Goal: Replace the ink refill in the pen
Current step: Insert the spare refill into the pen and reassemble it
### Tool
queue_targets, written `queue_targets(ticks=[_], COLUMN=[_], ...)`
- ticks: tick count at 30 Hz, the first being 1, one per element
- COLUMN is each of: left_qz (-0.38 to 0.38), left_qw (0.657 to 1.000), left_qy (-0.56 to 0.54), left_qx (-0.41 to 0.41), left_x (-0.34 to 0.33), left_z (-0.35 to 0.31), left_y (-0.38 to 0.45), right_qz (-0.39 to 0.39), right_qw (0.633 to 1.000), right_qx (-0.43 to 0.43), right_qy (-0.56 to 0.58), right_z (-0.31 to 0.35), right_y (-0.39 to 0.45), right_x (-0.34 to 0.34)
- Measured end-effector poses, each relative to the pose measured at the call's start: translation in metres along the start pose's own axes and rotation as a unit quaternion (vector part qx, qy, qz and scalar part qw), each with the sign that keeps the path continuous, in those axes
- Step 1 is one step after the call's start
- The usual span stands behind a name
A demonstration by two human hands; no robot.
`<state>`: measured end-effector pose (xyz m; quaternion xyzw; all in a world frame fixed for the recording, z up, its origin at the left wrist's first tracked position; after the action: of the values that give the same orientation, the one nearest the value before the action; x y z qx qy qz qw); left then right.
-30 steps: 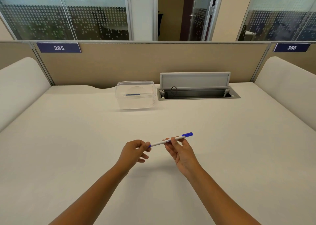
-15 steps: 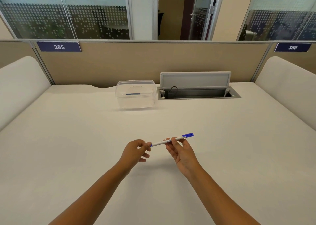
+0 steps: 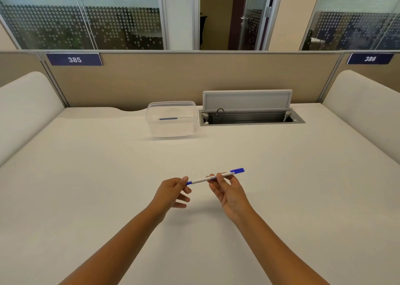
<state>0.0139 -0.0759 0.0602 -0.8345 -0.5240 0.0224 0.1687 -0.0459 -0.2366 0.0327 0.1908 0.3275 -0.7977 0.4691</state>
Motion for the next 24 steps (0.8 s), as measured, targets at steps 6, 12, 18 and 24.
queue_targets(ticks=[6, 12, 18, 24], left_qz=[-0.018, -0.069, -0.055, 0.002], left_qw=[1.0, 0.985, 0.987, 0.987], left_qy=[-0.01, 0.111, 0.084, -0.058], left_qx=[-0.015, -0.111, -0.126, -0.148], left_x=[-0.001, 0.001, 0.005, -0.012], left_z=[0.0, -0.019, -0.033, -0.042], left_y=[0.006, 0.006, 0.004, -0.005], right_qz=[-0.003, -0.02, -0.026, -0.009], right_qw=[1.0, 1.0, 0.994, 0.97], right_qx=[0.008, -0.001, -0.063, -0.154], right_qy=[-0.005, -0.006, 0.081, 0.187], right_z=[0.0, 0.003, -0.006, -0.026], right_y=[-0.001, -0.003, -0.009, -0.025], right_x=[-0.002, -0.004, -0.017, -0.043])
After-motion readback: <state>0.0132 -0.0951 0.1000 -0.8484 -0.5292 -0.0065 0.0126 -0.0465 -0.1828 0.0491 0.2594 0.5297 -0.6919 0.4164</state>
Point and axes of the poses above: each hand's wrist, its own y-axis towards the middle knuckle, its own x-axis out of the back of the hand, z = x × y, the point moved 7 cm from there along y, towards the middle knuckle, and after that the axes turned 2 degrees about z, right-handed, at the moved point
